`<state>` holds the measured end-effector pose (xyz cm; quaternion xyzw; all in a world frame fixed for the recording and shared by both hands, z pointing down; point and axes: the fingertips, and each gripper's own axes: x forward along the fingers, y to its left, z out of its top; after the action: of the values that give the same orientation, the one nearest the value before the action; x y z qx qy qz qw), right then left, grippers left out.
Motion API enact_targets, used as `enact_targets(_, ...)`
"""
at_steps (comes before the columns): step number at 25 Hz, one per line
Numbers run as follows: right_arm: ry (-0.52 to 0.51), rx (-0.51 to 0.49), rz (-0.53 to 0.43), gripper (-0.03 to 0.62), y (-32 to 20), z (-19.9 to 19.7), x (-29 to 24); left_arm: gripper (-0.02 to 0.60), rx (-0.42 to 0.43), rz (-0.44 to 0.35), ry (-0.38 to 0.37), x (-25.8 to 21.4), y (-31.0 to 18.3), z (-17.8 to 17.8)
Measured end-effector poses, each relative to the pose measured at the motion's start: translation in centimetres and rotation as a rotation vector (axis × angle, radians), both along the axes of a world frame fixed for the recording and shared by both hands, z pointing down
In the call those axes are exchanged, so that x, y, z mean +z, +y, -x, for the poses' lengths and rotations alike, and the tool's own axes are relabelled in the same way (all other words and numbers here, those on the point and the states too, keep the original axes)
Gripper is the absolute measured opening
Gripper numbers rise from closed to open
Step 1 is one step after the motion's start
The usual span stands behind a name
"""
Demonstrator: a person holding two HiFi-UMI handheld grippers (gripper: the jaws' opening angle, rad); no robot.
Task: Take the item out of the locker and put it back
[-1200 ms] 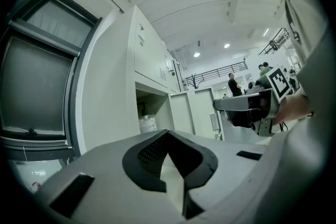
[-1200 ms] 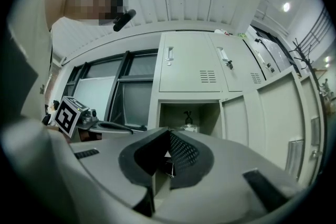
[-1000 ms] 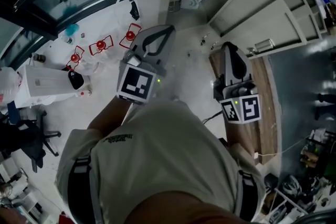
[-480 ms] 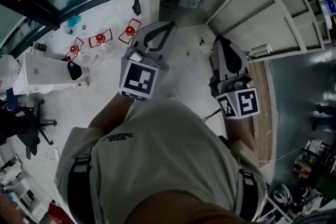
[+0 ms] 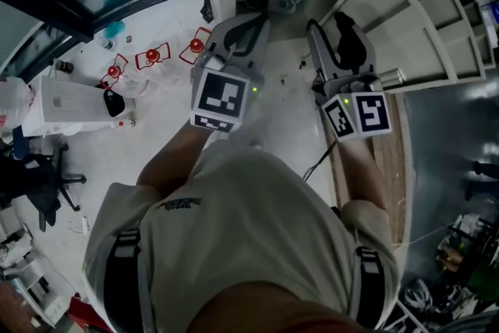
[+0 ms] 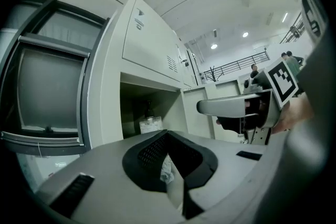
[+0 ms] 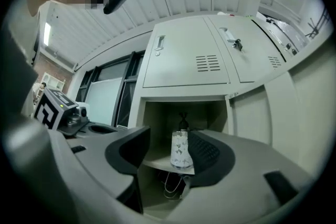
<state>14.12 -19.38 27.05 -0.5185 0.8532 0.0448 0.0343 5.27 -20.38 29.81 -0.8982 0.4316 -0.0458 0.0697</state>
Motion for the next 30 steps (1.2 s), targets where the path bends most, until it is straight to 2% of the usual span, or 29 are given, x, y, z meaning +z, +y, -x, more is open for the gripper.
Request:
enact_targets(5,0.006,0.001,0.018,0.295,-5.0,1.2,-0.1,0.012,-0.014,-0.017,0.0,-0.9,-1.7,-0.1)
enact_targets(10,0.041,0.025,0.07,0.337,-10.1,2.3,1.2,0.012,-0.031,-0.032,0.01,-1.9,-3.3,-0.2)
enact_targets(11,0.045,0.028,0.086,0.337,-11.0,2.4,1.7,0.012,-0.032,-0.031,0.01,-1.8,-3.4,-0.4)
enact_targets(13,0.051,0.034,0.119,0.387,-12.8,2.8,2.8,0.012,-0.033,-0.019,0.013,-1.6,-3.8,-0.7)
enact_targets(15,0.054,0.041,0.15,0.394,-14.5,3.1,3.9,0.012,-0.036,-0.004,0.02,-1.2,-4.2,-0.9)
enact_targets(16,0.055,0.042,0.164,0.417,-15.2,3.2,4.5,0.012,-0.039,0.001,0.021,-1.0,-4.3,-1.1)
enact_targets(24,0.067,0.018,0.243,0.417,-18.8,4.7,7.8,0.012,-0.046,0.037,0.019,0.8,-5.1,-1.7)
enact_targets(27,0.063,0.023,0.245,0.374,-19.1,4.9,7.8,0.012,-0.047,0.046,0.019,1.1,-5.0,-1.4)
enact_targets(30,0.062,0.025,0.237,0.371,-19.2,4.9,7.8,0.012,-0.045,0.044,0.018,1.2,-5.0,-1.2)
